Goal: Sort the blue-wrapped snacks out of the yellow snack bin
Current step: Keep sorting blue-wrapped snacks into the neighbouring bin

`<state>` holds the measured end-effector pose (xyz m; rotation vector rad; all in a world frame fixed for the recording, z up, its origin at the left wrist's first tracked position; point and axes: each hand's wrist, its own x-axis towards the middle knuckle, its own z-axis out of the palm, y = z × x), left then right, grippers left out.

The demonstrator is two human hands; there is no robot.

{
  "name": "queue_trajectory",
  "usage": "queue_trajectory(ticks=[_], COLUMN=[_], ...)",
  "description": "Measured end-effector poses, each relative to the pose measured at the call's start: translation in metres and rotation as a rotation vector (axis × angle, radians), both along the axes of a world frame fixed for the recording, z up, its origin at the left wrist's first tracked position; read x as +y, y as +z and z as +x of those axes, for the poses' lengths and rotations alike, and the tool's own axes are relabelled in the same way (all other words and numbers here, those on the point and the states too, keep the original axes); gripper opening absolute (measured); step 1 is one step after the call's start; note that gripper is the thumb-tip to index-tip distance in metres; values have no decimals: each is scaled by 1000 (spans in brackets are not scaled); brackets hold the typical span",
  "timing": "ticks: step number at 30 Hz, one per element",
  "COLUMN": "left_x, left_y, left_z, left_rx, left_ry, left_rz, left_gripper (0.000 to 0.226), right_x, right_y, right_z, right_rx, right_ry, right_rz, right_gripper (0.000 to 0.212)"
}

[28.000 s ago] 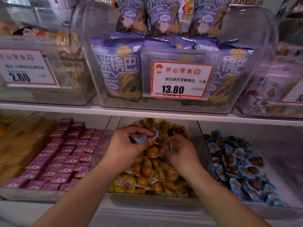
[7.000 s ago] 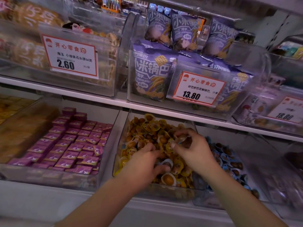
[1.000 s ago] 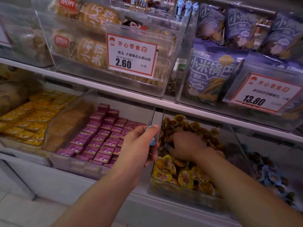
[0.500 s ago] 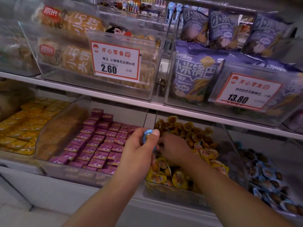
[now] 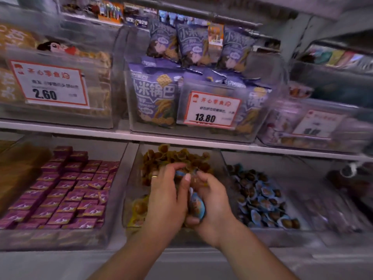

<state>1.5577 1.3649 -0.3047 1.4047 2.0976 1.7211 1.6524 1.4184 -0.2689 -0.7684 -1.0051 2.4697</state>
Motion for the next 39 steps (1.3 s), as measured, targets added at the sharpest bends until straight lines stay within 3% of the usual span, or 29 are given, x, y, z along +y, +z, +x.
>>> queue_trajectory(ticks=[4, 7, 10, 15, 20, 24, 27, 29, 33, 36, 39], left_x=[9, 10, 11, 6, 7, 11, 9, 5, -10, -26, -44], left_y=[-2, -2, 1, 9, 5, -10, -12, -7, 9, 16, 16], left_z=[22, 33, 39, 48, 29, 4, -8, -15, -36, -60, -83], left_rx=[117, 132, 33, -1, 64, 128, 211, 283, 455, 550, 569], left_ry=[-144, -208, -309, -452, -379, -264, -246, -221, -69, 62, 176], left_rz=[-83, -83, -51, 29, 78, -82, -152, -150, -120, -121, -210], left_gripper=[37, 58, 74, 73, 56, 34, 32, 30, 34, 32, 37], right_x=[12, 21, 26, 26, 59, 121, 157, 170, 171, 134, 74], right_y=[0, 2, -1, -5, 8, 11, -9, -19, -15, -1, 3], right_z=[16, 32, 44, 54, 91, 148, 180, 190, 180, 145, 96], right_rx=[-161, -193, -151, -139, -95, -420, -783, -909, -800, -674, -485], right_ry=[44, 81, 2, -40, -350, -531, -389, -374, -697, -771, -625], right_rz=[107, 168, 263, 373, 418, 571, 655, 715, 853, 1053, 1349], right_gripper=[62, 51, 36, 40, 16, 11, 42, 46, 11, 24, 23])
